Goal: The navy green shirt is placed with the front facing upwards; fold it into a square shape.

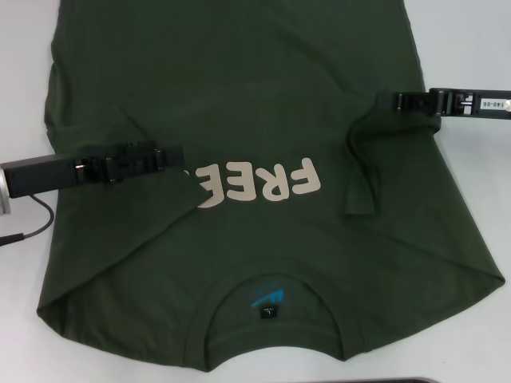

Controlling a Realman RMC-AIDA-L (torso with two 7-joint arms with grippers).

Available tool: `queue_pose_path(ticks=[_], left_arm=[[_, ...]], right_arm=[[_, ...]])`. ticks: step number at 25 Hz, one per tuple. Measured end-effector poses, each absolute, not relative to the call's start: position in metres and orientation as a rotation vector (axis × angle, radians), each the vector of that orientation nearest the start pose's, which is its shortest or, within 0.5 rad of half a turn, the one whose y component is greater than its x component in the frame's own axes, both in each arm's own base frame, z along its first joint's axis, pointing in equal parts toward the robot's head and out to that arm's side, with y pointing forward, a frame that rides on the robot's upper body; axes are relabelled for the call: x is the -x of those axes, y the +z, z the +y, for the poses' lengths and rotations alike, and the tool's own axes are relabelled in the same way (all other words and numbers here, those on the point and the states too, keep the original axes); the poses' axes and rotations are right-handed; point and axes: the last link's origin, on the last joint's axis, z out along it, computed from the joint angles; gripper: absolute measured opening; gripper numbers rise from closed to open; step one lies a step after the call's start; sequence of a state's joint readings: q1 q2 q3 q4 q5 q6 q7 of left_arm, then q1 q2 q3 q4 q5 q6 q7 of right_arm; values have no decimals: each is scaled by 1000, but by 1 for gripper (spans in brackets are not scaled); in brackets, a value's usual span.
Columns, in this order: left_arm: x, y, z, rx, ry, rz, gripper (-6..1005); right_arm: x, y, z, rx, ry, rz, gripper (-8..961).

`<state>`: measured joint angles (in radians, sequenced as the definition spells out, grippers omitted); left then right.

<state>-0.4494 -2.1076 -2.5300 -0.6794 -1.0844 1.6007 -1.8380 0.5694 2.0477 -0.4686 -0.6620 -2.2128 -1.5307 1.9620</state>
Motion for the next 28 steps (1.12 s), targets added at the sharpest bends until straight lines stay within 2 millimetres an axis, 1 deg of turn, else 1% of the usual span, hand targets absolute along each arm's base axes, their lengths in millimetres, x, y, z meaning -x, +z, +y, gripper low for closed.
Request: queue_pose_path(ticks=[8, 14, 16, 22, 28], left_arm=[[286, -4, 302, 2533, -813, -1382, 878], [286, -6, 300, 2534, -817, -1392, 877], [286, -6, 300, 2534, -817, -1391, 878], [286, -6, 300, 2536, -819, -1392, 878], [287, -6, 299, 2537, -820, -1396, 877]], right_arm=[[-290, 25, 346, 2404, 691, 1423, 294], [-304, 38, 346, 2344, 662, 1420, 506], [-309, 42, 345, 2322, 651, 1424, 743], [-322, 53, 342, 2275, 628, 1436, 771], [-339, 64, 331, 2203, 610, 1522, 766]])
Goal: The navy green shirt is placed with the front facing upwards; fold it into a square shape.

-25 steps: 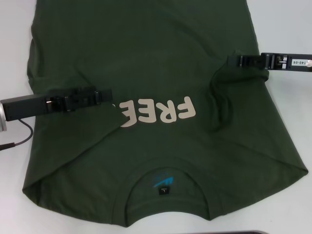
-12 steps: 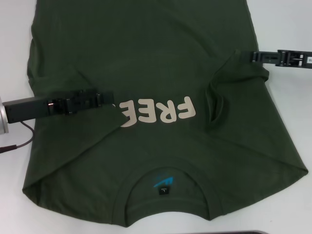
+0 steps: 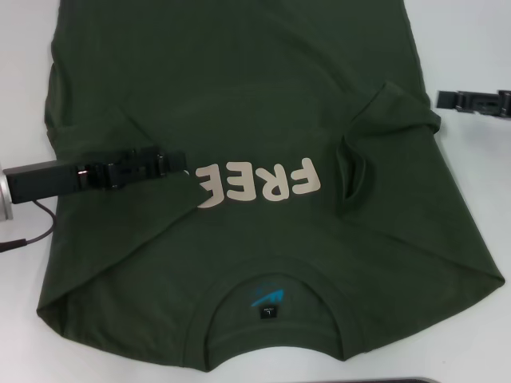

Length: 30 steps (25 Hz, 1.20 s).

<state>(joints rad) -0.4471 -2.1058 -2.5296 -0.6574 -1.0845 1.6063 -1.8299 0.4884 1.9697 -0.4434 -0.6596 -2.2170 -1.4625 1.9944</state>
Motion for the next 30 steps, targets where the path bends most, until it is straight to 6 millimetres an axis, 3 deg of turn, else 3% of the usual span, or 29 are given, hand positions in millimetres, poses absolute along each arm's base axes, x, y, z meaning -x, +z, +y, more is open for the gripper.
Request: queue_pose_path(ticks=[10, 16, 24, 30], left_arm=[[286, -7, 300, 2546, -814, -1390, 878], [285, -8, 301, 2554, -808, -1380, 877], [285, -7, 301, 2555, -805, -1372, 877], [286, -6, 301, 2555, -802, -1368, 877]], right_arm=[[-358, 70, 314, 2122, 599, 1615, 767], [-350, 58, 318, 2151, 617, 1624, 767], [-337, 47, 325, 2202, 630, 1625, 674], [-333, 41, 328, 2224, 622, 1630, 394]])
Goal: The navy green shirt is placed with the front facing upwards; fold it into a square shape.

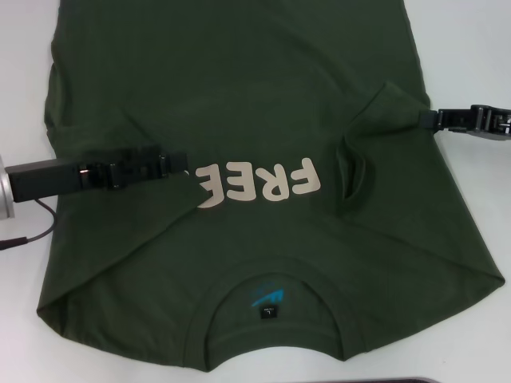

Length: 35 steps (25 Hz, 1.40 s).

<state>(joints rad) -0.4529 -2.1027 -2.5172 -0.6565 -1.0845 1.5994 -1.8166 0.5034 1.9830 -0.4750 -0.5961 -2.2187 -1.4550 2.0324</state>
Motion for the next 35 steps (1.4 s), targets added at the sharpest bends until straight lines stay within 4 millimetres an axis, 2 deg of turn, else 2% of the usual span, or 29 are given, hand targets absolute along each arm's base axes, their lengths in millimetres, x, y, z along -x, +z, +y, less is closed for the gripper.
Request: queue_pose_path(ticks=[10, 15, 26, 35], left_arm=[[286, -6, 301, 2554, -800, -1367, 877], [286, -6, 301, 2555, -801, -1367, 878], [285, -7, 301, 2556, -803, -1367, 878], [285, -8, 302, 2551, -802, -1368, 878]], right_arm=[[-331, 30, 338, 2221, 564, 1619, 194], [-327, 24, 341, 2244, 536, 1613, 63], [-331, 18, 352, 2216, 425, 1561, 67], [-320, 8, 370, 2217, 372, 1477, 67]])
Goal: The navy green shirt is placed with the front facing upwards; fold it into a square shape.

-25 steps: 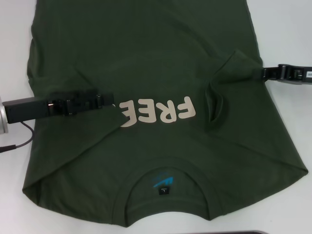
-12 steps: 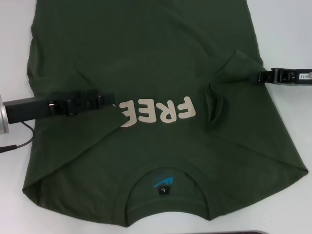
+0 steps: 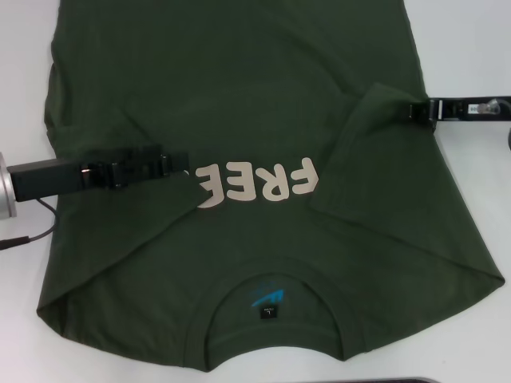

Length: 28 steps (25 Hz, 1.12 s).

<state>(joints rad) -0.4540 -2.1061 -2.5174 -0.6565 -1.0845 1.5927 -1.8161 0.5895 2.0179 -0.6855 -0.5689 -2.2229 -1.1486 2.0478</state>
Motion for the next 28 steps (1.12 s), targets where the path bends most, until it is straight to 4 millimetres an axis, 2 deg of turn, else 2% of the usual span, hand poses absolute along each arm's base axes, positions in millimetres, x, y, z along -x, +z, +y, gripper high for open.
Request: queue_pose_path(ticks=[9, 15, 21, 28], left_arm=[[286, -8, 302, 2548, -801, -1370, 877], [286, -8, 301, 2545, -799, -1372, 877], [287, -8, 301, 2543, -799, -1374, 877], [286, -9, 300, 2549, -805, -1376, 878]], right_arm=[[-308, 7, 387, 2216, 354, 1404, 68], [-307, 14, 390, 2194, 384, 1384, 90], [-315, 33, 377, 2180, 471, 1385, 116], [-325, 48, 343, 2260, 579, 1382, 147]])
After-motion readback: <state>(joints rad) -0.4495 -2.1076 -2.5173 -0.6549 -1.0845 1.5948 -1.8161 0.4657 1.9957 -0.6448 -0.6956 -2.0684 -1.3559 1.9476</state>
